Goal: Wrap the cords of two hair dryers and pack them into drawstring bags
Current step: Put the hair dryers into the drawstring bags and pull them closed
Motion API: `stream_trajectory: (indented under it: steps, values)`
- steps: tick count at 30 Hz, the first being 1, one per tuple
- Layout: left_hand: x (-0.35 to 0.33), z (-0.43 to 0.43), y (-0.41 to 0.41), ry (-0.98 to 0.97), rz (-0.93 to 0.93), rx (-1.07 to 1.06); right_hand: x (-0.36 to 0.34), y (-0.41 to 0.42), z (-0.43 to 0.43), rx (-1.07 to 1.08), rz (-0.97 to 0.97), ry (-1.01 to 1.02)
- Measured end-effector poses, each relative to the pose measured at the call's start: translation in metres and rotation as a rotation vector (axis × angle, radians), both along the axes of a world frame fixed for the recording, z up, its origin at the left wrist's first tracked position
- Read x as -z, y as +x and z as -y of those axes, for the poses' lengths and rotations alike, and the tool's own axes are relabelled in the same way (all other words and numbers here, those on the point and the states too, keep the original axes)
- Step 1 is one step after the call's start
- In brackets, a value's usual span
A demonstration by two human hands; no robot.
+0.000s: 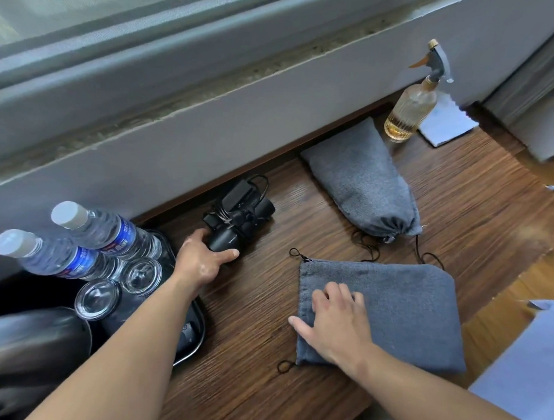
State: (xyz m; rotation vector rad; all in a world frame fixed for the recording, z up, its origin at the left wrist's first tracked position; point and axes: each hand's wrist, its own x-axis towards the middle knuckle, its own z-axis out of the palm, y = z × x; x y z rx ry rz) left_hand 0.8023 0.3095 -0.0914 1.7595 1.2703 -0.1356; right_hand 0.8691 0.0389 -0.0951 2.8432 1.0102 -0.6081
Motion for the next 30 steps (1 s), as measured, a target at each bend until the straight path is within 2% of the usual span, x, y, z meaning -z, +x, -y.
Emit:
stream_trajectory:
  steps: [4, 13, 21, 30]
  values:
    - [0.0, 0.008, -0.001, -0.005, 0.009, 0.0, 0.001, -0.002, -0.004, 0.034, -0.094, -0.078]
    - [-0.001, 0.028, -0.016, 0.033, 0.076, -0.015, 0.004, -0.004, 0.006, 0.084, -0.161, -0.031]
    - [-0.008, 0.049, -0.06, 0.021, 0.043, 0.115, -0.004, -0.007, 0.027, 0.125, -0.163, 0.031]
    - [-0.032, 0.07, -0.116, 0.091, -0.006, 0.355, -0.013, -0.001, 0.062, 0.253, -0.251, 0.246]
